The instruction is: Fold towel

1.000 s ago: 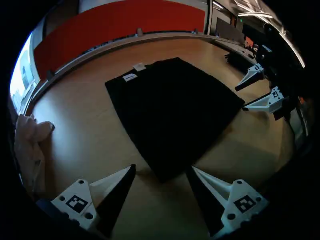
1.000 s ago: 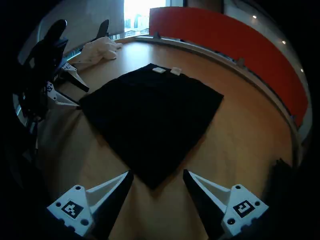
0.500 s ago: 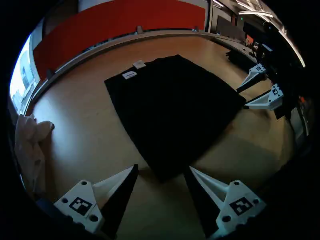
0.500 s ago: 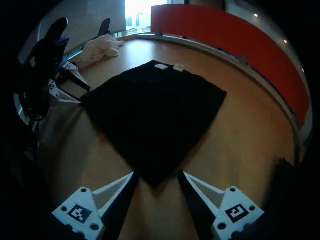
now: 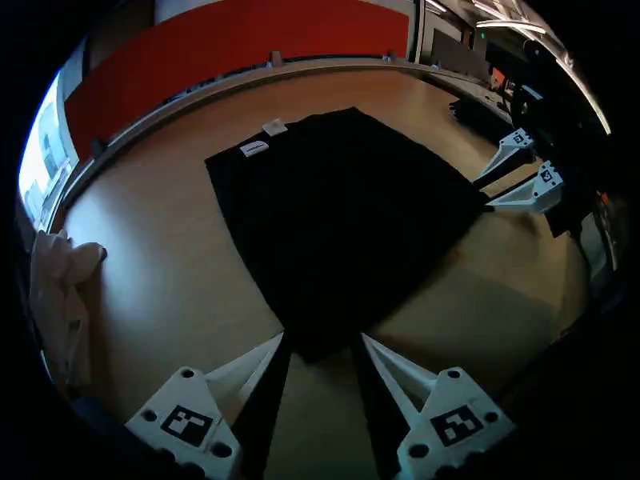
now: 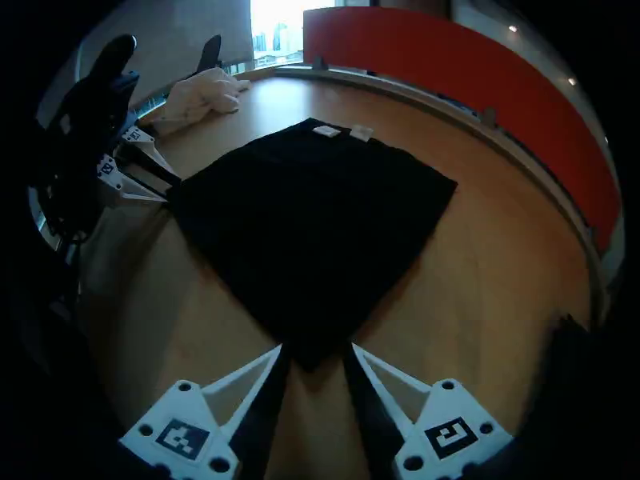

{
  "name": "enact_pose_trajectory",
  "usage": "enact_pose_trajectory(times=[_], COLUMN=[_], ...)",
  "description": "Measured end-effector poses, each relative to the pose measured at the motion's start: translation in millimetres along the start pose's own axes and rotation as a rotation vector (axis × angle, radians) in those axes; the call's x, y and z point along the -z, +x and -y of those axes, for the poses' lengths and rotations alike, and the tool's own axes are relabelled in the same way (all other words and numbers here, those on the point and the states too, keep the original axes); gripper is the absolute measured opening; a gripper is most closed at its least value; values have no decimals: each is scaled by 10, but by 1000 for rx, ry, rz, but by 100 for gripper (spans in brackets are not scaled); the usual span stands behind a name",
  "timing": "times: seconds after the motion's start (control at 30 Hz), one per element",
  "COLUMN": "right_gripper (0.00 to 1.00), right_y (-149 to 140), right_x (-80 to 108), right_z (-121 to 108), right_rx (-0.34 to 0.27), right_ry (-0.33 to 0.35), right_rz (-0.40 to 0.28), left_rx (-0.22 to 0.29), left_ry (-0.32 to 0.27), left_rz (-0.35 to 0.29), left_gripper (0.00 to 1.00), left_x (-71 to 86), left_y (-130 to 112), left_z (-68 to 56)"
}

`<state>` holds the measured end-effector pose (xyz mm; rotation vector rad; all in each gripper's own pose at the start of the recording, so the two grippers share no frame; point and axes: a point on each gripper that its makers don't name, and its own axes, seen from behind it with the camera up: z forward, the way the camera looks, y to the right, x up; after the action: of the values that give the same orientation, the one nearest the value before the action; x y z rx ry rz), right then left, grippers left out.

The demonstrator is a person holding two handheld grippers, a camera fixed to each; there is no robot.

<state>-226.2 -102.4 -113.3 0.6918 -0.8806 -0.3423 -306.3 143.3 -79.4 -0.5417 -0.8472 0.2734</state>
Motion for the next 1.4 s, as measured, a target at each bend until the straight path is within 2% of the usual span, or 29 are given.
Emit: enact_pose_trajectory(times=[0.13, 0.27, 0.47, 0.7, 1.07, 1.4], right_gripper=[31, 22, 18, 18, 18, 18], right_y=[-3, -7, 30, 128, 425, 592], right_x=[3, 5, 17, 119, 493, 835], right_z=[7, 45, 69, 39, -38, 16], right_rx=[1, 1, -9, -30, -40, -34], right_ry=[4, 12, 1, -11, -52, -63], right_rz=[-1, -2, -14, -51, -136, -174], left_rx=[3, 9, 29, 48, 52, 51], left_ry=[3, 10, 9, 6, 13, 1], left_rz=[4, 7, 14, 2, -43, -57], left_gripper=[30, 15, 12, 10, 10, 10], left_x=[-8, -18, -6, 62, 386, 713], left_y=[6, 17, 26, 100, 389, 572], left_z=[1, 6, 2, -19, -48, -125])
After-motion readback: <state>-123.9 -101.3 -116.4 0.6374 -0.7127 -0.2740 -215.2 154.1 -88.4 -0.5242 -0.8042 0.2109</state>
